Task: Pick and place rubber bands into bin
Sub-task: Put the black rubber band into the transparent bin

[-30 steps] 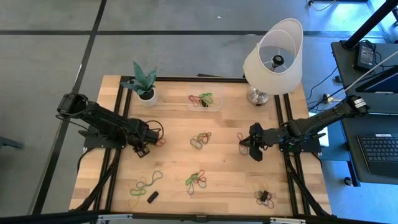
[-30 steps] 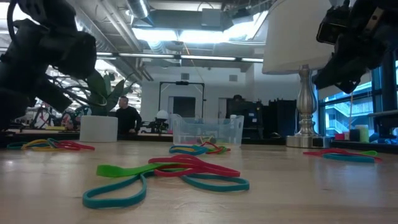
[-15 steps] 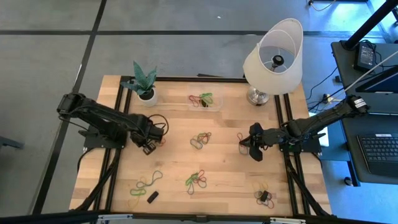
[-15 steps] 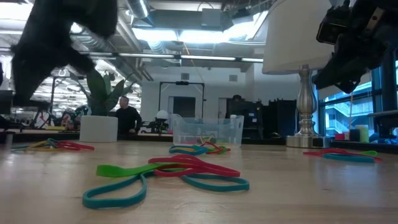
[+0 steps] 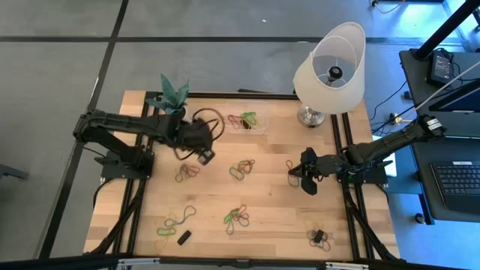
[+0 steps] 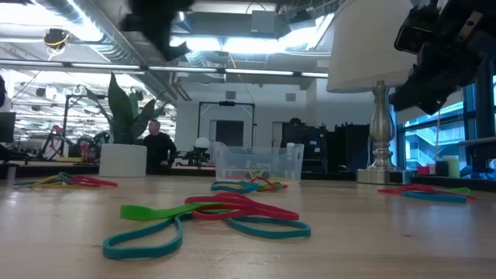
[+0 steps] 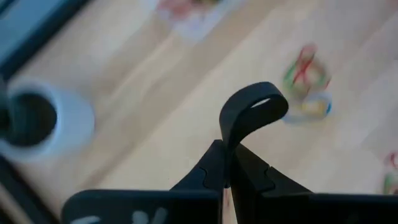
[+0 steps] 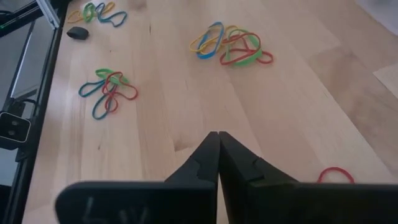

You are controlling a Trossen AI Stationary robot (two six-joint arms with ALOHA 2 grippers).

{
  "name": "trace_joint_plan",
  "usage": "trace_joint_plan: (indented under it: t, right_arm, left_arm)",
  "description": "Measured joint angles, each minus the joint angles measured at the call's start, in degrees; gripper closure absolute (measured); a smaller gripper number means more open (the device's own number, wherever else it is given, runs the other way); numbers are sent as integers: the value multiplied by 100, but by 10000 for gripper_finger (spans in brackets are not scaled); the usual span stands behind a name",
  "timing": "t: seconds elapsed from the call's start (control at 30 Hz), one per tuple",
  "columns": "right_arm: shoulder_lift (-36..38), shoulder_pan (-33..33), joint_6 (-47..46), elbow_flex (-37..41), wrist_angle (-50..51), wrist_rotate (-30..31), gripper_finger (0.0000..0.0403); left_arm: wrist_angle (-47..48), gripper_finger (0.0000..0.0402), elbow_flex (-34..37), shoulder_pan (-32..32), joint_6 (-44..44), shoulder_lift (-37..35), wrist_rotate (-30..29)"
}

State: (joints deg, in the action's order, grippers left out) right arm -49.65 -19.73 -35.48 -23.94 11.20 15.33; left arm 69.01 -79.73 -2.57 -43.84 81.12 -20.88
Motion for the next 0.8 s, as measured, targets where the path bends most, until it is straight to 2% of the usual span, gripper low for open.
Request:
trace_joint_plan:
  t: [0.2, 0.47, 0.63, 0.8]
  right_arm:
    - [0, 17, -1, -2, -86, 6, 393]
    - [0, 15, -333, -4, -135, 9, 393]
    - [0, 15, -345, -4, -134, 9, 393]
    - [0, 15, -345, -4, -136, 9, 393]
  left_arm:
    - [-512, 398, -1099, 951, 2017, 1097, 289]
    - [-744, 398, -3076, 2050, 3861, 3218, 852]
    - [-767, 398, -3946, 2469, 4401, 4377, 1177]
    - [-757, 388, -4192, 2736, 4674, 5113, 1496]
